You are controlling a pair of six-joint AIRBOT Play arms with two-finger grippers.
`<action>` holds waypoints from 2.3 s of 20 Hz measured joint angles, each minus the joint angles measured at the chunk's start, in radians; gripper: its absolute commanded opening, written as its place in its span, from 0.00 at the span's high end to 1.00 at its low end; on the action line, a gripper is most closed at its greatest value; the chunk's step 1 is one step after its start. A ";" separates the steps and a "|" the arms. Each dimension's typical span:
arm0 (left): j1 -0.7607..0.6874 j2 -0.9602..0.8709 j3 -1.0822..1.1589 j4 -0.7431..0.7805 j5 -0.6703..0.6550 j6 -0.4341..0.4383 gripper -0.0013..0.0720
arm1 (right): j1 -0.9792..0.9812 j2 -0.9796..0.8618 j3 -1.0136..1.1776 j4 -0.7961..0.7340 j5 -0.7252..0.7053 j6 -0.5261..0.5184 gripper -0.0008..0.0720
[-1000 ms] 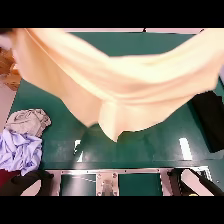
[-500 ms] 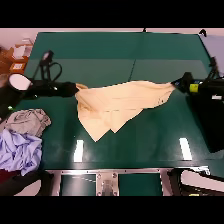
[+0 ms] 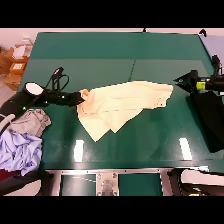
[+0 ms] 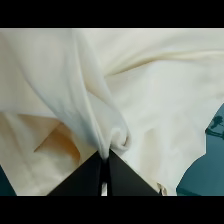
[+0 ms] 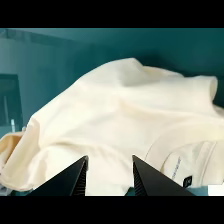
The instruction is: Fold the shirts.
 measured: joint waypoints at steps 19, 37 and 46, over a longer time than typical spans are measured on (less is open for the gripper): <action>0.000 -0.001 0.006 0.022 0.000 0.022 0.95 | 0.459 -0.113 -0.323 0.020 -0.367 -0.003 0.97; 0.000 0.304 1.184 0.209 -0.141 0.031 0.94 | -0.042 0.576 0.808 0.005 -0.264 0.047 0.97; 0.000 0.278 1.005 0.253 -0.235 -0.081 0.94 | -0.079 0.501 0.762 -0.011 -0.240 0.079 0.97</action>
